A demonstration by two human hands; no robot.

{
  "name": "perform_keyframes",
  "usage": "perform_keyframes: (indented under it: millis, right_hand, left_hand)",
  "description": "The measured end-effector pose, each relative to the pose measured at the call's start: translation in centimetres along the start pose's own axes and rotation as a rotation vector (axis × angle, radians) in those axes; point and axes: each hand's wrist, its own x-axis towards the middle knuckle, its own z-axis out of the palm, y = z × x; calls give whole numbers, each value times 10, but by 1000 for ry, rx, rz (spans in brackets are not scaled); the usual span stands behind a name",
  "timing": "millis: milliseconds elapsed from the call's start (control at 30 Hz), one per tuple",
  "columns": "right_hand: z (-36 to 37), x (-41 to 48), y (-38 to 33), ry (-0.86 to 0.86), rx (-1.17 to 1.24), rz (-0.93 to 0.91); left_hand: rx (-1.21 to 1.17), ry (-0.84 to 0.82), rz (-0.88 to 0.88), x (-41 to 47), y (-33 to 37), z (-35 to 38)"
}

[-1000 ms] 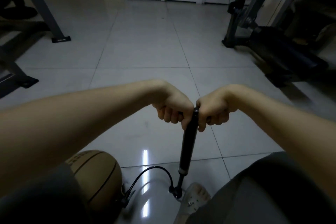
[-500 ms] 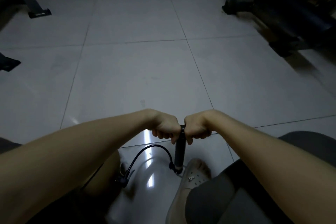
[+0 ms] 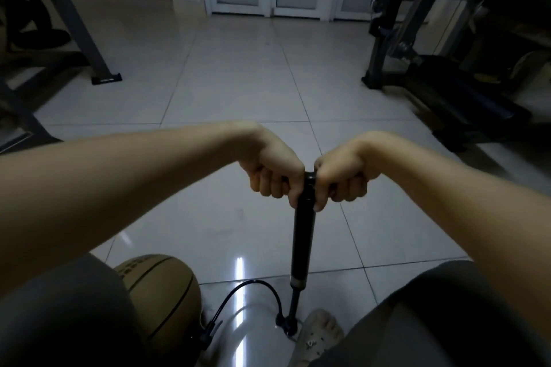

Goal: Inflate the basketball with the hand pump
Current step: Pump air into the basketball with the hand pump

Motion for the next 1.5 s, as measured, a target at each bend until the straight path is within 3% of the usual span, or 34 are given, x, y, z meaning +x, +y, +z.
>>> perform_keyframes:
  millis: [600,900,1133,1500]
  right_hand:
    - [99,153,47,-66,-7,32]
    - [66,101,25,-111,-52,107]
    - [-11,2,-7,27,2,10]
    - [62,118,23,-70,-33,42]
  left_hand:
    - [-81,-64,-33,157,-74,83]
    - [39,-119,-116,106,-42,51]
    - [-17,9,21,2,-5,-14]
    - [-101,-27,-5,111,-61,54]
